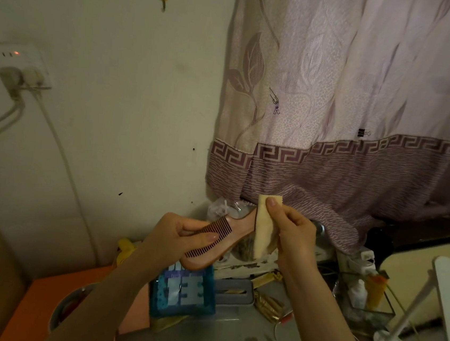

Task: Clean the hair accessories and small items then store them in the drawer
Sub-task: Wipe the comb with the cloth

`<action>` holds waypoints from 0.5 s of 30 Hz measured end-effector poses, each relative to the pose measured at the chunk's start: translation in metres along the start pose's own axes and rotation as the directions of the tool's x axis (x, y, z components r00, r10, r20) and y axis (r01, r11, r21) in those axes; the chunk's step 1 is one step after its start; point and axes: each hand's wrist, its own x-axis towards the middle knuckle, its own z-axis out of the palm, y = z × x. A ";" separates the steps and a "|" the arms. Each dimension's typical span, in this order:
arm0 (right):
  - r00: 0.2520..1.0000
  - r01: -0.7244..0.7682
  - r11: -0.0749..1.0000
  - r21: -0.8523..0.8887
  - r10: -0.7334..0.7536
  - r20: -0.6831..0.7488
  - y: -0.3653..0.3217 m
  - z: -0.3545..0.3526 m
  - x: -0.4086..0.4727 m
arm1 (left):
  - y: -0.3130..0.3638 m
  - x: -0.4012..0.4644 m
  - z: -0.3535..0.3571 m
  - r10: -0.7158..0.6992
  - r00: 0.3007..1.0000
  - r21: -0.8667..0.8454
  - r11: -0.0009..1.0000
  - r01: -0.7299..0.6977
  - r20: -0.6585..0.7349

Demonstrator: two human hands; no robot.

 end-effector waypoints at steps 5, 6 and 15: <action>0.996 -0.084 0.996 0.044 0.082 0.033 0.009 0.003 -0.009 | -0.004 0.000 0.000 -0.002 0.999 -0.015 1.000 0.001 -0.035; 0.994 -0.105 0.993 0.048 0.103 0.048 0.010 0.005 -0.012 | -0.004 0.000 0.000 -0.003 0.999 -0.022 1.000 0.002 -0.038; 0.969 -0.177 0.983 0.052 0.164 0.184 0.024 0.029 -0.043 | -0.002 0.002 0.006 0.020 0.989 -0.059 0.998 -0.029 -0.144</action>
